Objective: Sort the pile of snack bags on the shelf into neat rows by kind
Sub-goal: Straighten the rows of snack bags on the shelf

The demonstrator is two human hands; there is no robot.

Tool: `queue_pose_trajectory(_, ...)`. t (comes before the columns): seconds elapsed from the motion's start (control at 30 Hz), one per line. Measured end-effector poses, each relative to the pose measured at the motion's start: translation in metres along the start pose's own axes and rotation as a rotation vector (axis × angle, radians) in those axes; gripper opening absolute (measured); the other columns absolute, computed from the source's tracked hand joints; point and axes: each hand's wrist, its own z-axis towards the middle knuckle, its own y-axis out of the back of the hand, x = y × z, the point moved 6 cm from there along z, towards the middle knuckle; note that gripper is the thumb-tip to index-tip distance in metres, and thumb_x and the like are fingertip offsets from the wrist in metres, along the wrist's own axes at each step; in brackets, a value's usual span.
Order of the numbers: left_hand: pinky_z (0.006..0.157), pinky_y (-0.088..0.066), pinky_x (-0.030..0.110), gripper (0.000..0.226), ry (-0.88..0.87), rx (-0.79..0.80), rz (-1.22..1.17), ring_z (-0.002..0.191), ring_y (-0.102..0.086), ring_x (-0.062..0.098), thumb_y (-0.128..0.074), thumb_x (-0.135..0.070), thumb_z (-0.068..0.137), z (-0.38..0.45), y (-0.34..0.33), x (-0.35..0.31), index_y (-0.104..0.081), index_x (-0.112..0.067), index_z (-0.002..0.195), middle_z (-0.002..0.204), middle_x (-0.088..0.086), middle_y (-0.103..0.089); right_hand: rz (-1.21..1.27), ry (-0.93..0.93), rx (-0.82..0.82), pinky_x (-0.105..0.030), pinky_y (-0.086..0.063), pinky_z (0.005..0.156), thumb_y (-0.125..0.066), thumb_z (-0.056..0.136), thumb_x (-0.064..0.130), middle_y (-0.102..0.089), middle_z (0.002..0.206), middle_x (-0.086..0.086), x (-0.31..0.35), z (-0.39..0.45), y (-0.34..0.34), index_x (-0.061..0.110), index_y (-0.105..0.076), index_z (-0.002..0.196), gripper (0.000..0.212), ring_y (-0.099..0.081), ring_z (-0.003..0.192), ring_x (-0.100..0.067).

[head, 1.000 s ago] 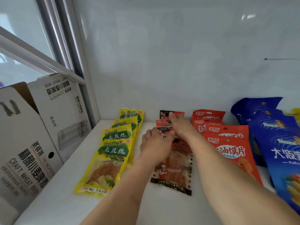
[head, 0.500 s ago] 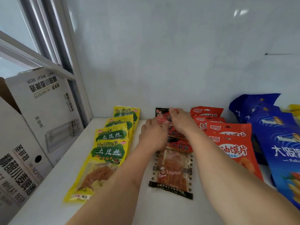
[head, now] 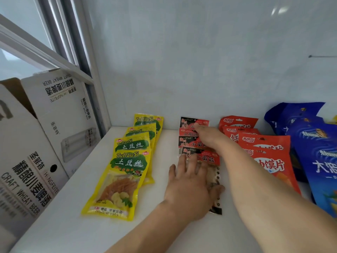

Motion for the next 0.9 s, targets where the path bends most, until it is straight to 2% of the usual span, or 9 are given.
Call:
queue_pose_trajectory(0.2, 0.122, -0.012, 0.054, 0.094, 0.065, -0.047, 0.020, 0.153, 0.002, 0.034, 0.003, -0.072, 0.077, 0.000, 0.001, 0.004, -0.017, -0.025, 0.156, 0.167, 0.003, -0.005, 0.065, -0.011, 0.048, -0.042, -0.037, 0.112, -0.022, 0.105, 0.051, -0.054, 0.143, -0.011, -0.002, -0.002, -0.005, 0.013, -0.050, 0.142, 0.060, -0.051, 0.128, -0.028)
queue_pose_trajectory(0.3, 0.122, -0.012, 0.055, 0.092, 0.082, -0.063, 0.022, 0.153, 0.002, 0.035, 0.001, -0.071, 0.080, 0.000, 0.001, 0.005, -0.018, -0.024, 0.156, 0.167, 0.004, -0.005, -0.070, 0.011, 0.037, -0.038, -0.034, 0.113, -0.022, 0.108, 0.039, -0.047, 0.149, -0.014, -0.002, -0.007, -0.007, 0.007, -0.044, 0.146, 0.054, -0.045, 0.135, -0.030)
queue_pose_trajectory(0.4, 0.122, -0.013, 0.053, 0.093, 0.085, -0.086, 0.002, 0.153, 0.000, 0.033, 0.003, -0.070, 0.078, 0.001, -0.001, 0.006, -0.020, -0.026, 0.156, 0.167, 0.002, -0.007, -0.159, -0.023, 0.016, -0.039, -0.036, 0.111, -0.025, 0.109, 0.028, -0.043, 0.150, -0.014, -0.004, -0.010, -0.007, 0.009, -0.040, 0.147, 0.045, -0.040, 0.137, -0.032)
queue_pose_trajectory(0.5, 0.122, -0.014, 0.050, 0.094, 0.089, -0.094, -0.033, 0.153, -0.001, 0.031, 0.006, -0.069, 0.075, 0.003, -0.003, 0.009, -0.019, -0.028, 0.156, 0.166, 0.000, -0.008, -0.218, -0.026, -0.019, -0.036, -0.034, 0.110, -0.023, 0.109, 0.028, -0.040, 0.153, -0.010, -0.003, -0.011, -0.004, 0.014, -0.039, 0.148, 0.045, -0.035, 0.139, -0.031)
queue_pose_trajectory(0.63, 0.122, -0.016, 0.050, 0.089, 0.082, -0.101, -0.032, 0.152, -0.005, 0.032, 0.006, -0.064, 0.078, 0.003, -0.005, 0.008, -0.019, -0.028, 0.155, 0.165, 0.000, -0.011, -0.264, 0.039, -0.008, -0.040, -0.033, 0.112, -0.027, 0.107, 0.032, -0.045, 0.146, -0.011, -0.009, -0.001, -0.016, 0.017, -0.048, 0.142, 0.044, -0.040, 0.134, -0.032)
queue_pose_trajectory(0.73, 0.119, -0.022, 0.051, 0.089, 0.079, -0.144, -0.047, 0.150, -0.015, 0.033, 0.004, -0.063, 0.080, 0.003, -0.005, 0.007, -0.028, -0.025, 0.154, 0.162, 0.003, -0.022, -0.195, 0.042, -0.049, -0.040, -0.036, 0.109, -0.029, 0.105, 0.039, -0.048, 0.142, -0.014, -0.014, 0.004, -0.018, 0.022, -0.051, 0.139, 0.044, -0.046, 0.127, -0.034)
queue_pose_trajectory(0.9, 0.121, -0.020, 0.047, 0.092, 0.087, -0.136, -0.019, 0.151, -0.012, 0.029, 0.009, -0.064, 0.076, 0.002, -0.004, 0.006, -0.024, -0.027, 0.154, 0.163, 0.000, -0.018, -0.080, 0.102, -0.015, -0.039, -0.042, 0.104, -0.034, 0.106, 0.031, -0.055, 0.137, -0.011, -0.007, -0.011, -0.014, 0.018, -0.054, 0.136, 0.039, -0.054, 0.119, -0.028)
